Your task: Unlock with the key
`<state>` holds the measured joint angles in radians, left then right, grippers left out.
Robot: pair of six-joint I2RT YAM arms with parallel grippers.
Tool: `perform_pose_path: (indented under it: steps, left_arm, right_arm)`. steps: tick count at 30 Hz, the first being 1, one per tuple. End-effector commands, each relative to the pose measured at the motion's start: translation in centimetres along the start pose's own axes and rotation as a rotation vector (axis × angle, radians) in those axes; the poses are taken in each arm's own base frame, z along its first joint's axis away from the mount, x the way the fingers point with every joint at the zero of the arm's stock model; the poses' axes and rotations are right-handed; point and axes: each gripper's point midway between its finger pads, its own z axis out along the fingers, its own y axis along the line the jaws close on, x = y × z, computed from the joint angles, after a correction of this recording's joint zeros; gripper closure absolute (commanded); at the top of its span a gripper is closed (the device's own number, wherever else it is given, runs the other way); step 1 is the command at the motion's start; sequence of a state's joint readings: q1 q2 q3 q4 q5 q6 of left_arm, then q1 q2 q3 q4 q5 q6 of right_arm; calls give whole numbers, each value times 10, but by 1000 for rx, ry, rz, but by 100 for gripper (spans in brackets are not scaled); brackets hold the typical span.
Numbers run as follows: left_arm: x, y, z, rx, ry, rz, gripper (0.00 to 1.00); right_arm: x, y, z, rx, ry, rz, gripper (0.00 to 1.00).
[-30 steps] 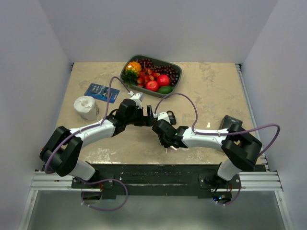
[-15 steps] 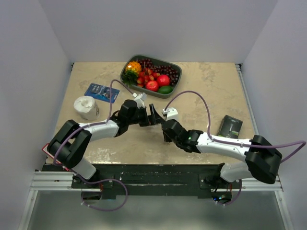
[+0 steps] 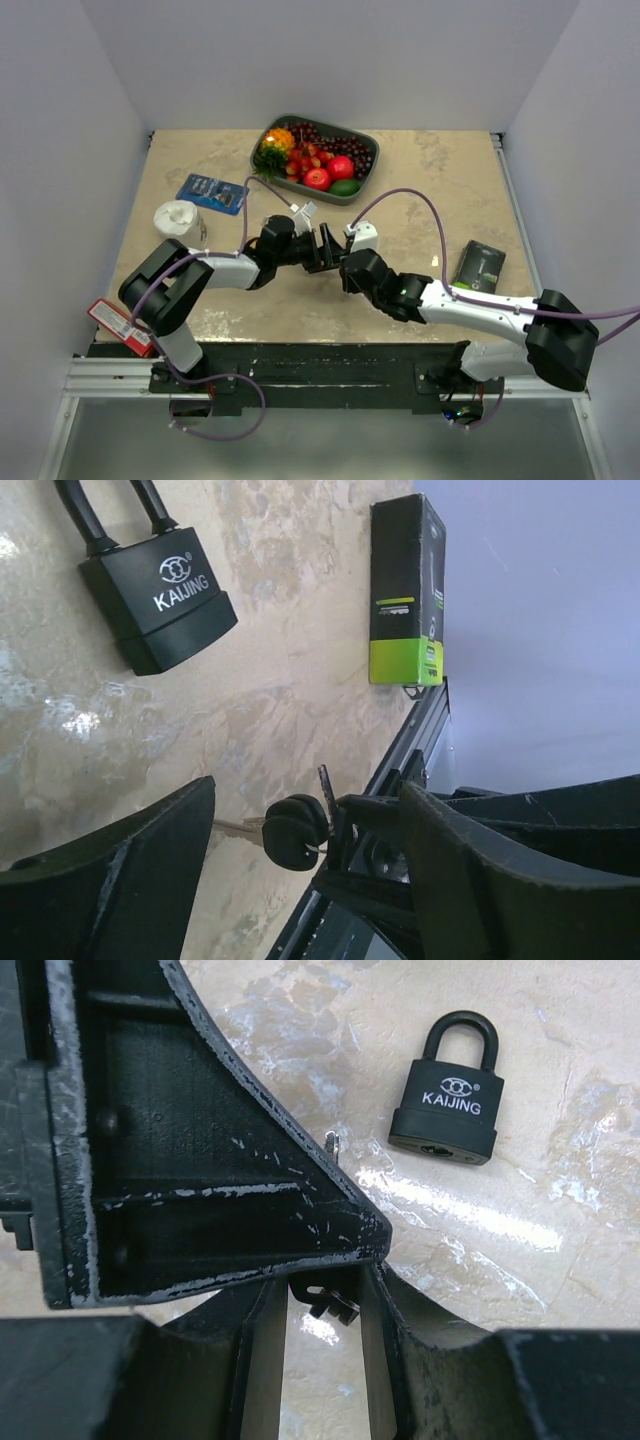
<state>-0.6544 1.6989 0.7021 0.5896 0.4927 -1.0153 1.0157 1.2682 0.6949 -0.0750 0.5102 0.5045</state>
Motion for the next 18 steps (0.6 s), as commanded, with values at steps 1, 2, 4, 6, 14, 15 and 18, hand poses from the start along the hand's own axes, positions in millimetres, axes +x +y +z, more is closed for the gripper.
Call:
perform_pose_path:
  steps: [1, 2, 4, 6, 14, 15, 18]
  left_arm:
    - [-5, -23, 3, 101, -11, 6, 28]
    - [-4, -24, 3, 103, -9, 7, 32]
    - [-6, -27, 4, 110, -10, 11, 43]
    - [-6, -29, 3, 120, -12, 15, 53]
    - [-3, -35, 6, 150, 9, 20, 70]
    - [-3, -36, 6, 154, 9, 21, 72]
    - [-3, -41, 7, 172, 12, 27, 86]
  right_arm:
    - [-19, 2, -5, -4, -77, 43, 100]
    - [-19, 2, -5, -4, -77, 43, 100]
    - [-19, 1, -5, -1, -78, 44, 100]
    - [-17, 1, -4, 0, -74, 42, 100]
    - [-18, 2, -5, -6, -81, 44, 100]
    - [-18, 2, -4, -6, -80, 46, 99]
    - [-17, 2, -4, -4, -78, 43, 99]
